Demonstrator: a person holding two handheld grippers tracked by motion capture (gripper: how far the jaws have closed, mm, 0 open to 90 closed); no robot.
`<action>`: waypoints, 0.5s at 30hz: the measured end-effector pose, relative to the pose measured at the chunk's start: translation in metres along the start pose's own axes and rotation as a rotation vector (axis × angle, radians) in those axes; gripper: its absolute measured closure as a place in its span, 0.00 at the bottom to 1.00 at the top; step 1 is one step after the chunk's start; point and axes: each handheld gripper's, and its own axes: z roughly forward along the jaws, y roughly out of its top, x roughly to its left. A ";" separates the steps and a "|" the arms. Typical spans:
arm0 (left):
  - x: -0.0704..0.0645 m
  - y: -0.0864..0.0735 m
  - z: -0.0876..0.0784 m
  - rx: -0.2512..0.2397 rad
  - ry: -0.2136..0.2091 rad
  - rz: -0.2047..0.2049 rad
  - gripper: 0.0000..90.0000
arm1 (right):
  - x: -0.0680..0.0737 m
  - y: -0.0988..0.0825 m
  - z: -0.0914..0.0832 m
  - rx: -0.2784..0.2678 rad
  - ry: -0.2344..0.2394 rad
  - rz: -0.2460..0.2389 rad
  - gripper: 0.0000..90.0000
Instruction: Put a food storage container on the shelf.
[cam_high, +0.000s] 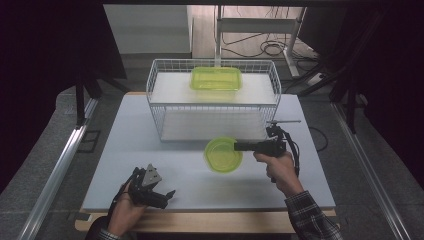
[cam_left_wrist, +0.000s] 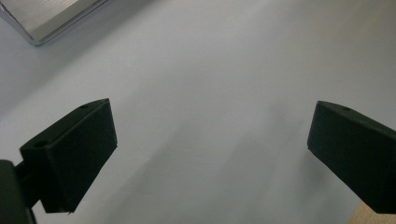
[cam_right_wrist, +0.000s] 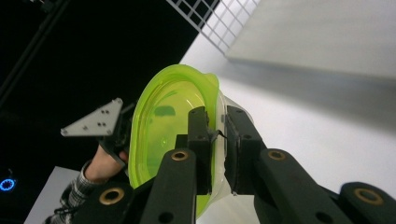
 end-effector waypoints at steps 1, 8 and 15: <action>0.000 0.000 0.000 0.000 0.000 0.000 0.01 | 0.001 0.002 -0.001 -0.007 0.000 -0.002 0.90; 0.000 0.000 0.000 0.006 0.000 0.005 0.01 | 0.009 0.019 -0.007 -0.058 0.010 0.001 0.90; 0.000 0.000 0.001 0.007 0.003 0.008 0.01 | 0.022 0.037 -0.013 -0.095 0.007 -0.019 0.90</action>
